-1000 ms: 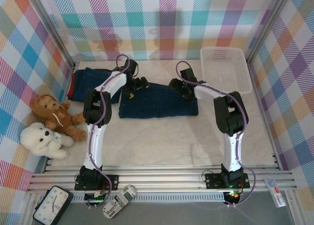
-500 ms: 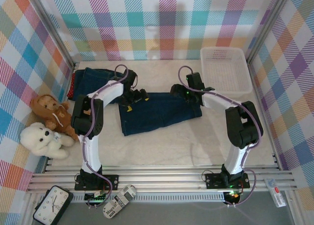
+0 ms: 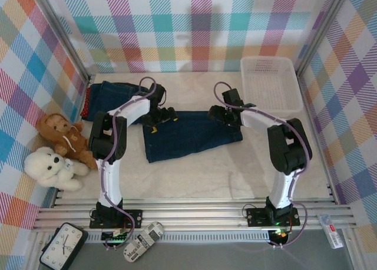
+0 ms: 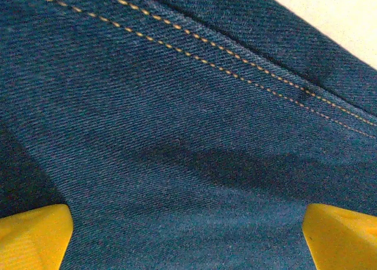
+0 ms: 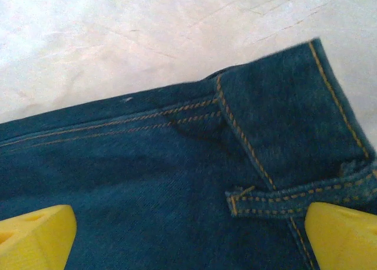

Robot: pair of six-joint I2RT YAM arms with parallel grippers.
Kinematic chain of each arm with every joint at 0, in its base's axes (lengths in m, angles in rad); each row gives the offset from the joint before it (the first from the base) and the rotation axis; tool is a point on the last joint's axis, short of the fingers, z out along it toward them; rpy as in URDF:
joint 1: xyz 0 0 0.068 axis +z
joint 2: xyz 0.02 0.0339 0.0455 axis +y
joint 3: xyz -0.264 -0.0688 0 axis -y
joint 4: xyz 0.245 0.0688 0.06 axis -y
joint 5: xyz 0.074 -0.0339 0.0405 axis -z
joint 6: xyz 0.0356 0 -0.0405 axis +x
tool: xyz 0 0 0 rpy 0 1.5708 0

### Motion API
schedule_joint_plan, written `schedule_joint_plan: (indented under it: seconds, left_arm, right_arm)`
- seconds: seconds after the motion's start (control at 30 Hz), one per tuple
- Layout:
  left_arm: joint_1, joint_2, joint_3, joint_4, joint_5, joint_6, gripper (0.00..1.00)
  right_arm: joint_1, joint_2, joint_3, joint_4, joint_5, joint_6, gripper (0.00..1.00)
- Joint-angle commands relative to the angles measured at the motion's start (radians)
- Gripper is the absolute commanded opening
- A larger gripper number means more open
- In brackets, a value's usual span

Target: Fold and stack the skirts

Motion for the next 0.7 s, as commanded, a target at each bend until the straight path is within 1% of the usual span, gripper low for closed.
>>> schedule_joint_plan:
  seconds: [0.0,0.1,0.13,0.17,0.2,0.27,0.33,0.4,0.5,0.53,0.6,0.67]
  left_arm:
    - [-0.019,-0.129,-0.005,-0.029,0.004,0.002,1.0]
    - [-0.024,-0.171,-0.101,0.099,0.211,-0.082,1.0]
    - [-0.03,-0.176,-0.132,0.133,0.256,-0.108,1.0]
    - [-0.037,-0.177,-0.155,0.144,0.273,-0.121,1.0]
    - [-0.04,-0.174,-0.172,0.145,0.272,-0.115,1.0]
    - [-0.034,-0.15,-0.199,0.119,0.211,-0.085,1.0]
    - [-0.007,-0.111,-0.226,0.124,0.208,-0.074,1.0]
    - [0.013,-0.079,-0.242,0.138,0.202,-0.059,1.0]
    - [0.022,-0.041,-0.2,0.081,0.133,0.004,1.0]
    - [0.023,-0.036,-0.178,0.052,0.127,0.024,1.0]
    - [0.02,-0.064,-0.157,0.036,0.145,0.051,1.0]
    - [0.011,-0.131,-0.152,0.02,0.145,0.06,1.0]
  right_arm:
    - [-0.004,-0.059,-0.043,0.021,-0.098,-0.008,0.99]
    - [-0.002,-0.045,-0.081,0.019,-0.1,-0.009,0.99]
    - [-0.003,-0.04,-0.093,0.012,-0.094,-0.002,0.99]
    - [-0.003,-0.036,-0.103,0.001,-0.091,0.008,0.99]
    - [-0.004,-0.035,-0.113,-0.01,-0.088,0.018,0.99]
    - [-0.001,-0.036,-0.143,-0.037,-0.072,0.068,0.99]
    - [0.0,-0.039,-0.182,-0.044,-0.087,0.114,0.99]
    - [0.004,-0.053,-0.221,-0.041,-0.118,0.166,0.99]
    - [0.025,-0.093,-0.286,-0.02,-0.184,0.254,0.99]
    - [0.036,-0.112,-0.309,-0.006,-0.21,0.288,0.99]
    - [0.051,-0.158,-0.34,0.001,-0.221,0.344,0.99]
    - [0.053,-0.215,-0.359,-0.028,-0.164,0.387,0.99]
